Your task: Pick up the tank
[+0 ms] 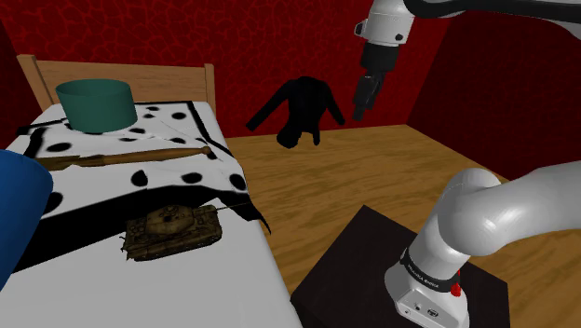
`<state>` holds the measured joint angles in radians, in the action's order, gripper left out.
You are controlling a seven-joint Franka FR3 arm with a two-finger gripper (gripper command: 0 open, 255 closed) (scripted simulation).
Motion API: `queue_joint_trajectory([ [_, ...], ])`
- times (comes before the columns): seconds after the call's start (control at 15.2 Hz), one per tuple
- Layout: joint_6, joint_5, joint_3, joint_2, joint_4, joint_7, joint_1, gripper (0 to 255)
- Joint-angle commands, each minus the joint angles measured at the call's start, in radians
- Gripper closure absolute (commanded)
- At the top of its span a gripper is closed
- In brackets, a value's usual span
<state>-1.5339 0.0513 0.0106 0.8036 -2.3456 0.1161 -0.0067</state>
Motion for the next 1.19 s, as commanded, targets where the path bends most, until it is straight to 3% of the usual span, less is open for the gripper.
queue_joint_trajectory([
  [0.0, 0.0, 0.0, 0.0, 0.0, 0.0, 0.0, 0.0, 0],
  [0.53, -0.257, -0.012, 0.005, -0.213, -0.03, 0.112, 0.072, 0],
  [1.12, -0.502, -0.028, 0.029, -0.495, 0.023, 0.236, 0.145, 0],
])
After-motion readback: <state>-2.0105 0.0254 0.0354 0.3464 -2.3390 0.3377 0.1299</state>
